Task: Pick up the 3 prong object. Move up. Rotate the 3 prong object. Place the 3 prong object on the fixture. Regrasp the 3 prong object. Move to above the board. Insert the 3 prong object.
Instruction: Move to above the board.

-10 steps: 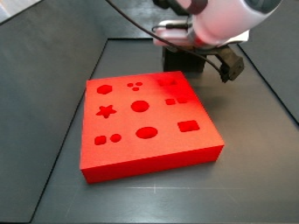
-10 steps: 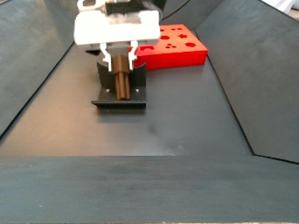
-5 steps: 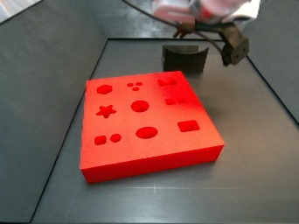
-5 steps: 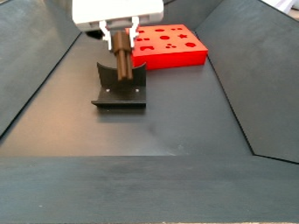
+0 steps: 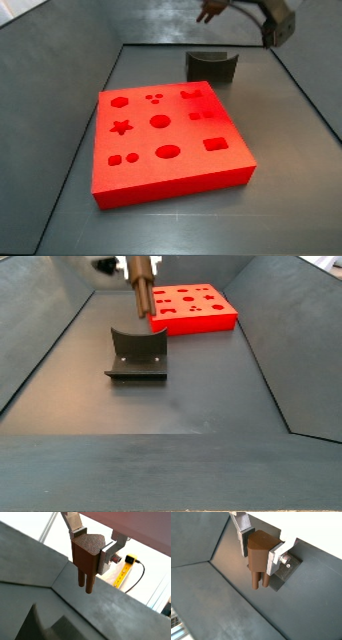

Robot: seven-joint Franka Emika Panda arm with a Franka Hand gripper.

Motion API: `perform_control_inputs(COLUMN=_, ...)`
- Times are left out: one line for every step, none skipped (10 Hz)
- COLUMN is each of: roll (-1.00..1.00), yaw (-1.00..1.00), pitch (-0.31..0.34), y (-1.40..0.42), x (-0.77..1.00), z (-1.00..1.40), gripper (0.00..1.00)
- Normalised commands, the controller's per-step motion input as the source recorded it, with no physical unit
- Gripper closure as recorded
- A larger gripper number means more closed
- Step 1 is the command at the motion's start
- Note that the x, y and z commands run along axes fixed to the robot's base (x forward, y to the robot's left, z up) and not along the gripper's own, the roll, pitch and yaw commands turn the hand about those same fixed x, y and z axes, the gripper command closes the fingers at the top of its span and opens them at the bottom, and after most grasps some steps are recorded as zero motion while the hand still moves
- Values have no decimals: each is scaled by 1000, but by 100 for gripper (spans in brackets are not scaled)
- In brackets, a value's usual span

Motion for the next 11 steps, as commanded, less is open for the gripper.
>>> perform_control_inputs(roll=-40, yaw=126, pitch=3, y=-39, x=-40, z=1000, gripper=100)
perform_control_inputs(roll=-38, yaw=101, pitch=-6, y=-35, x=-35, z=1000, gripper=100)
perform_control_inputs(roll=-38, yaw=76, pitch=-13, y=-31, x=-28, z=984, gripper=100)
perform_control_inputs(roll=-39, yaw=55, pitch=-9, y=-25, x=-23, z=825, gripper=100)
perform_control_inputs(roll=-45, yaw=32, pitch=-2, y=-16, x=-13, z=609, gripper=100)
perform_control_inputs(roll=-51, yaw=17, pitch=13, y=-9, x=-12, z=448, gripper=100)
perform_control_inputs(roll=-54, yaw=6, pitch=33, y=-10, x=-10, z=239, gripper=100)
perform_control_inputs(roll=-1000, yaw=-48, pitch=-103, y=-1000, x=-442, z=284, gripper=100)
perform_control_inputs(roll=-1000, yaw=-49, pitch=-111, y=-1000, x=-442, z=258, gripper=100)
perform_control_inputs(roll=-1000, yaw=-50, pitch=-121, y=-1000, x=-471, z=275, gripper=100)
perform_control_inputs(roll=-1000, yaw=-59, pitch=-127, y=-1000, x=-491, z=262, gripper=100)
